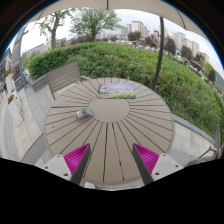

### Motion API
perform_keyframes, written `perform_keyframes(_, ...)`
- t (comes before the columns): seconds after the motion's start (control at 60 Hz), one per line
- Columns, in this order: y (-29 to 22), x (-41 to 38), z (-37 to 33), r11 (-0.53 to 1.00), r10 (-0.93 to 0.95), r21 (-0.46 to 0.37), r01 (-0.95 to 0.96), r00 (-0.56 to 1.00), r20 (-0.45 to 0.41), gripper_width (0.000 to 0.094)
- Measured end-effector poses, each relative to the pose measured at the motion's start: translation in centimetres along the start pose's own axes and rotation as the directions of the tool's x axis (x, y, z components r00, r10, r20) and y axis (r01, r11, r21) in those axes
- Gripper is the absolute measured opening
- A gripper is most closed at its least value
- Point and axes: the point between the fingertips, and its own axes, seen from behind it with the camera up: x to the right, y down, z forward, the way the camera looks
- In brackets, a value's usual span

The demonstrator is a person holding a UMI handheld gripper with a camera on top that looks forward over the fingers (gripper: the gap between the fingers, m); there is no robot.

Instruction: Arrange mouse

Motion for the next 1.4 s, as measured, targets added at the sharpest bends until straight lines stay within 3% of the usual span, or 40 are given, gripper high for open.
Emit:
perform_keyframes(0.217,-1.2,-5.8,2.9,1.000,-0.010,0.020,0.009,0.999,0.031,0.0864)
perform_keyframes(0.5,-3.9,-15.1,7.6,0.992,-0.045,0.124,0.036,0.996,0.071,0.0853)
perform_keyframes(0.683,-4.9,-17.3,12.7,0.983,-0.045,0.181,0.041,0.999,0.021,0.0851)
perform_keyframes(1.033,-5.3,-17.5,22.5,0.989,0.042,0.142,-0.039,0.999,-0.018,0.0853)
perform_keyframes(1.4,-10.3,-18.5,27.8,0.986,0.055,0.154,-0.059,0.998,0.032,0.0850)
